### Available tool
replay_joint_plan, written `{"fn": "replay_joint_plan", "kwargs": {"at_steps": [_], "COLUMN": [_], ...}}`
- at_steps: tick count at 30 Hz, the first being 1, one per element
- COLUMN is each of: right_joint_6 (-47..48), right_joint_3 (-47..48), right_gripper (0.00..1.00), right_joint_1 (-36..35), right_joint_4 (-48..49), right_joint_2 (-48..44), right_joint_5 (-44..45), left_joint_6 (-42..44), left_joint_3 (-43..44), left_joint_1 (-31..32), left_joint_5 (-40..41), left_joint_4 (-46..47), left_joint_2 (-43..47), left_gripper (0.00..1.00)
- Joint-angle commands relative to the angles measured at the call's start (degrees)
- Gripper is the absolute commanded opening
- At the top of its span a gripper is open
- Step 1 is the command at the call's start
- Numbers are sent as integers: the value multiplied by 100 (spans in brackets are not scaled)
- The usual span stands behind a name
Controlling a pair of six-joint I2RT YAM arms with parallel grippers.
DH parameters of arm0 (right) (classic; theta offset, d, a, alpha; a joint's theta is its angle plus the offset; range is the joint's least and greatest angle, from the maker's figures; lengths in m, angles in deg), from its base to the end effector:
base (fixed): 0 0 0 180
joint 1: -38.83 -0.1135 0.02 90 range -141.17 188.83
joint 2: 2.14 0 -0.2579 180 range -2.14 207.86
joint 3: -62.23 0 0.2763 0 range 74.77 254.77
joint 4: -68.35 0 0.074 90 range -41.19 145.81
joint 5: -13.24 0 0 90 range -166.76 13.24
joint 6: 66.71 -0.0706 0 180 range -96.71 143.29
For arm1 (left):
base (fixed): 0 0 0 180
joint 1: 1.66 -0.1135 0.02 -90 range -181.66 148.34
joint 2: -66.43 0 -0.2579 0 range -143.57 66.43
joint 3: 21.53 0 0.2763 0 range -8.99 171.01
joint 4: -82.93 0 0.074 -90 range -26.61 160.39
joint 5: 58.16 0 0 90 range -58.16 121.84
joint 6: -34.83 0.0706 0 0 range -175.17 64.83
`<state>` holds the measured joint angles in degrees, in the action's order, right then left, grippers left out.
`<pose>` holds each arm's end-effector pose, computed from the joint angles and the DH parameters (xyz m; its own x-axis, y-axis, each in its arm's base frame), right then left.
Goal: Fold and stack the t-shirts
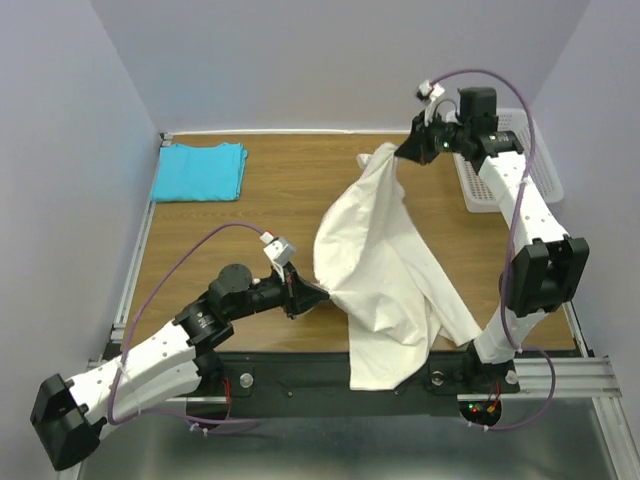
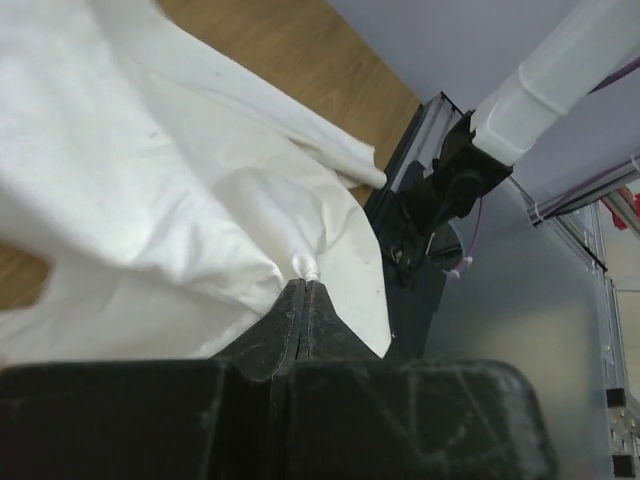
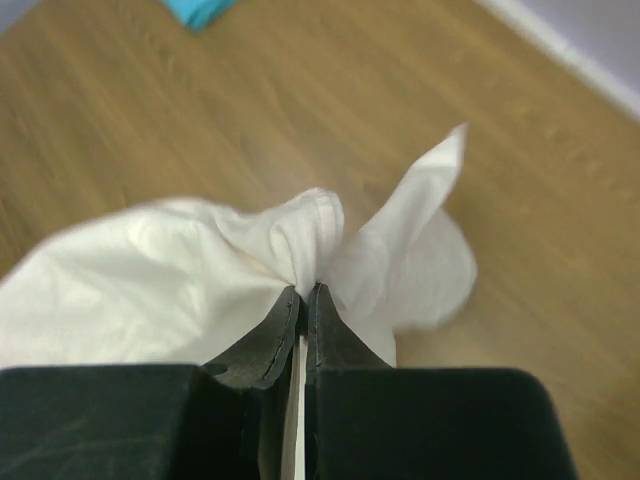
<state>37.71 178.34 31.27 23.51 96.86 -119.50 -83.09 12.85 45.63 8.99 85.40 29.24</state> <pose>0.4257 0.1048 0.3910 -0.2744 -0.2209 -0.9359 -0.7852 0.6133 0.0854 0.1356 -0.1873 0.2550 -0.4439 -0.1552 -0.8825 0.8292 0.3022 -0.4703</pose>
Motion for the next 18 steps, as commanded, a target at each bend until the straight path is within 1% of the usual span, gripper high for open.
{"fn": "replay_joint_plan", "kwargs": {"at_steps": [1,2,3,4,5,6,7,8,9,10,11,12,13,16,18], "right_joint_6": [868,1053,1350,1519,1677,1914,2038,2230,2293,2363,2390,2417,2460,2505,2627], "right_joint_3": [-677,-1289,-1591,-1881,-2197,-2731,-3024,-3471,-3693,-3860,-3984,-4133,-4334,-4556,-4705], "right_gripper": [0,1,0,0,1,1,1,1,1,1,1,1,1,1,1], "right_joint_1": [-27,-27,-27,-18,-18,-27,-27,-18,-18,-18,-27,-27,-27,-18,-36], "right_joint_4": [171,153,144,110,92,83,65,57,57,57,57,65,65,65,-5], "right_joint_2": [-714,-829,-1108,-1242,-1356,-1618,-1716,-1839,-1919,-2041,-2060,-2078,-2087,-2008,-1920], "right_joint_5": [-535,-429,-150,1,151,309,650,775,1020,1127,1223,1329,1338,1243,1154], "left_joint_6": [-100,5,93,181,278,531,655,770,997,1086,1157,1210,1280,1342,1325], "left_joint_3": [83,170,240,319,512,635,741,977,1093,1198,1391,1480,1550,1700,1779], "left_joint_1": [491,562,632,650,650,650,650,650,641,624,598,571,528,203,-210], "left_joint_5": [308,316,342,421,535,875,1131,1708,1992,2213,2493,2801,2925,2883,2480], "left_joint_4": [635,592,548,278,75,-136,-591,-830,-1050,-1365,-1490,-1613,-1693,-1738,-1554], "left_joint_2": [-481,-735,-833,-903,-948,-905,-834,-642,-536,-431,-282,-228,-219,-420,-858], "left_gripper": [6,11,29,36,40,44,53,57,62,70,75,79,84,86,86]}}
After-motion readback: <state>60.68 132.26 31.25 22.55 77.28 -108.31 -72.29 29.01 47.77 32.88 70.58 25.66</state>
